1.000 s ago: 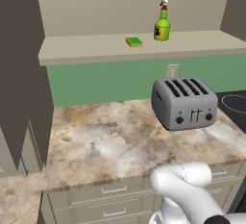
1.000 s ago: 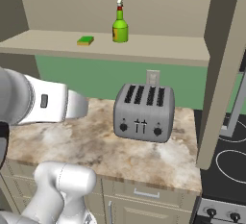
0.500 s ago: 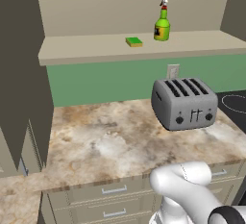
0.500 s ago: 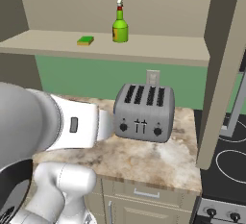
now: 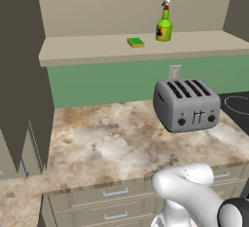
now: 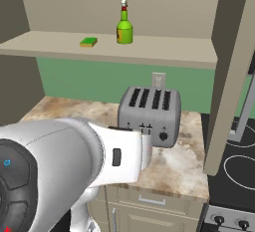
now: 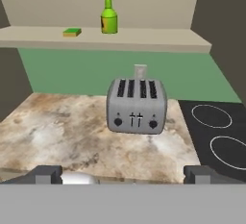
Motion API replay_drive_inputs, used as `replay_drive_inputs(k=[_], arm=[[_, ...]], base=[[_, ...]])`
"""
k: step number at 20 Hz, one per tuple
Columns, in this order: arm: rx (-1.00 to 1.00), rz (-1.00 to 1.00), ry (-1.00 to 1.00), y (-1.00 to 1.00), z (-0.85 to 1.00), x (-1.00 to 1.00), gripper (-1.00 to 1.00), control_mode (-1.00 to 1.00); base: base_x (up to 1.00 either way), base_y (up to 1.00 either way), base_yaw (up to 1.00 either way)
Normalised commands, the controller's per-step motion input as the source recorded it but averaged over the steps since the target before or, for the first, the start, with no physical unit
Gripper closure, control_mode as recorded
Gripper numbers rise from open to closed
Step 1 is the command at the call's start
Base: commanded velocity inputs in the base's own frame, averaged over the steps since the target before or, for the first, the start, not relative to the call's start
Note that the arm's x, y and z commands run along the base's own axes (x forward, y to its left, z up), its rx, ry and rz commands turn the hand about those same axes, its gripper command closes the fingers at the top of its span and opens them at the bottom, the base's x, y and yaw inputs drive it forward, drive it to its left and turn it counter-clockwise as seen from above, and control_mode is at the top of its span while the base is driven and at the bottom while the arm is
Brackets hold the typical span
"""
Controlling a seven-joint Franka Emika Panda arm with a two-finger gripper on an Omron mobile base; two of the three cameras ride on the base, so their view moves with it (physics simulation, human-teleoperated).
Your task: Pick up the spray and sponge from the sink, and place them back in the cabinet, and close the cabinet doors.
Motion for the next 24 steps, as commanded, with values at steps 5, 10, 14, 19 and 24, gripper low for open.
replay_drive_inputs(k=[5, 10, 14, 19, 24], arm=[[0.00, 0.00, -0.02, -0.29, -0.07, -0.22, -1.00, -1.00], [0.00, 0.00, -0.04, -0.31, -0.04, -0.14, -1.00, -1.00], [0.00, 0.00, -0.03, -0.32, 0.00, -0.13, -1.00, -1.00], [0.00, 0.00, 0.00, -0.28, 0.00, -0.12, -1.00, -1.00], [0.00, 0.00, 0.00, -0.21, 0.00, -0.09, -1.00, -1.00]], base=[[0.00, 0.00, 0.00], [0.00, 0.00, 0.00], [0.00, 0.00, 0.00], [0.00, 0.00, 0.00], [0.00, 0.00, 0.00]])
